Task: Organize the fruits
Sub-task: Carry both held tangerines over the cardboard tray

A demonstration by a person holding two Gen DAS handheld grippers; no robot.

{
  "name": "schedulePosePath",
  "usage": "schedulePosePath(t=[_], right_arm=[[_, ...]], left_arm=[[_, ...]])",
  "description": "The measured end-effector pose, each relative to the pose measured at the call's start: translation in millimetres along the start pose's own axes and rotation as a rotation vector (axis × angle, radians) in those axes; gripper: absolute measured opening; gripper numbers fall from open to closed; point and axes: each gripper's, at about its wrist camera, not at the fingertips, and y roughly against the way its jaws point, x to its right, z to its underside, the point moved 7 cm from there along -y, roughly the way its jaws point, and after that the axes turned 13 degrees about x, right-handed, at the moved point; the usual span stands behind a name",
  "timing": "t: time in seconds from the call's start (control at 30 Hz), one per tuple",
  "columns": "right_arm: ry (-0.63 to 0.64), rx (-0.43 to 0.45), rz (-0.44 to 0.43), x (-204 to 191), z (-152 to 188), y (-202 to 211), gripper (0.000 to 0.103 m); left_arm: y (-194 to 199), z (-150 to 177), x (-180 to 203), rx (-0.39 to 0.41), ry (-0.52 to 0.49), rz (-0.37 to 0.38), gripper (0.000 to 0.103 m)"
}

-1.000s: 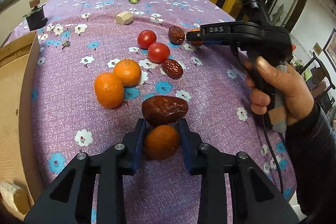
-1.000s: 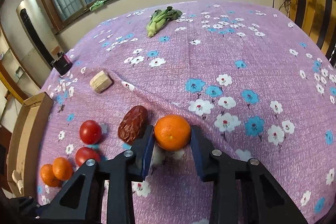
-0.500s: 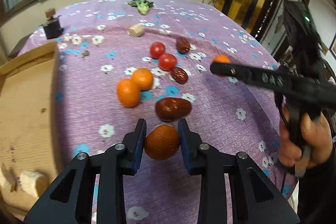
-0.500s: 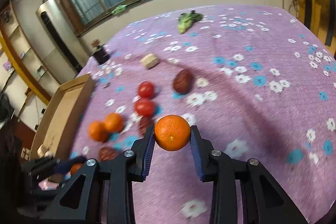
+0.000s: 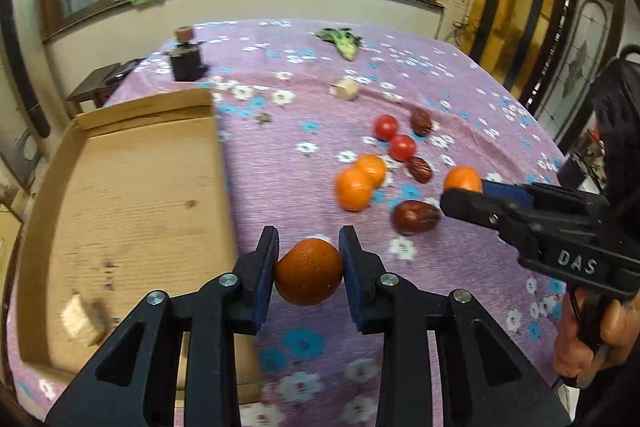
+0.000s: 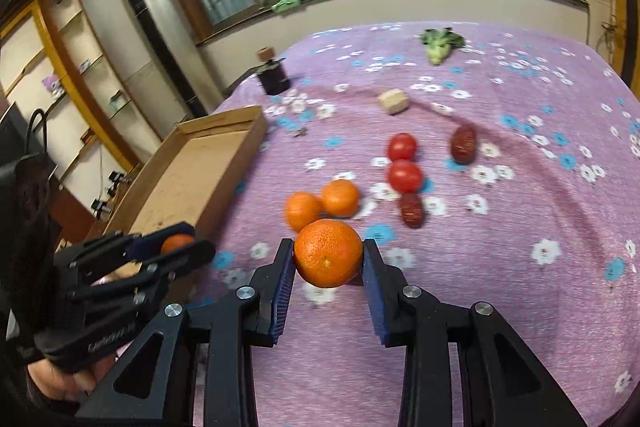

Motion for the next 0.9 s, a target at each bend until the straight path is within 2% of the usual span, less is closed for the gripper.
schedulePosePath(t=[0.37,0.9], right_arm=[[0.061,-0.021,-0.054,-47.6,2.6,-9.1,0.034],[0.109,-0.043,-0.095,-81.7,2.5,-23.5,0.034]], left_arm=[[12.1,-3.3,-44.1,0.034,0.052,-0.082,0.029],[19.7,-1.8,-76.5,0.045,0.093,-0.116,0.029]])
